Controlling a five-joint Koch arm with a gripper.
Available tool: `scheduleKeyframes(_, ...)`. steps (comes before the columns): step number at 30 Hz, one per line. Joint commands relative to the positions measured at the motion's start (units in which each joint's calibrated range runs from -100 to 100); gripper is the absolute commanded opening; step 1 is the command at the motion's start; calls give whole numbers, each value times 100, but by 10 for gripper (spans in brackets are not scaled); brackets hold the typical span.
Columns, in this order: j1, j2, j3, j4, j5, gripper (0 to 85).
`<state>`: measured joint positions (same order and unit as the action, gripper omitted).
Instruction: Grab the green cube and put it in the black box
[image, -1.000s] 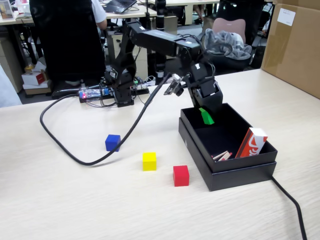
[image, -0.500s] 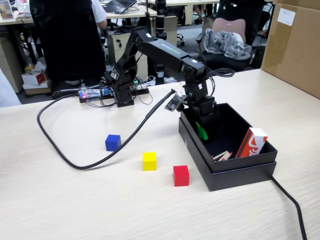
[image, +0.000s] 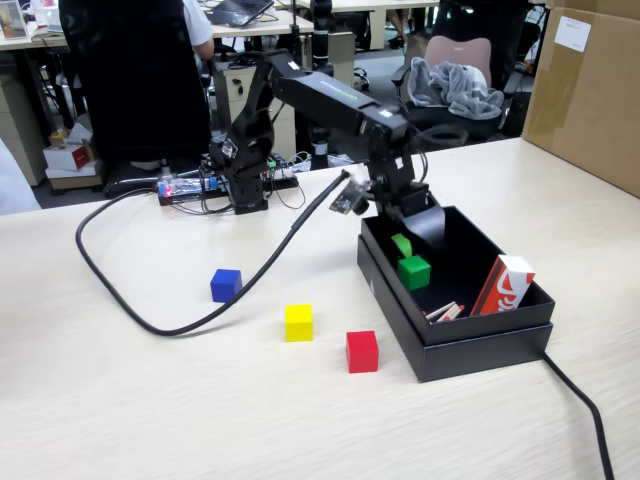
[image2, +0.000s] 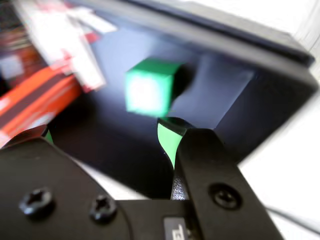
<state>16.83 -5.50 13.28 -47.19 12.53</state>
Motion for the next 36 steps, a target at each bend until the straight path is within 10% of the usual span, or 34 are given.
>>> scheduleKeyframes(1, -20, -1659, 159, 32, -190, 439)
scheduleKeyframes(20, -1153, -9197, -6342, 1613, -987, 465)
scheduleKeyframes(36, -1470, -9404, -9270, 3670, -996, 483)
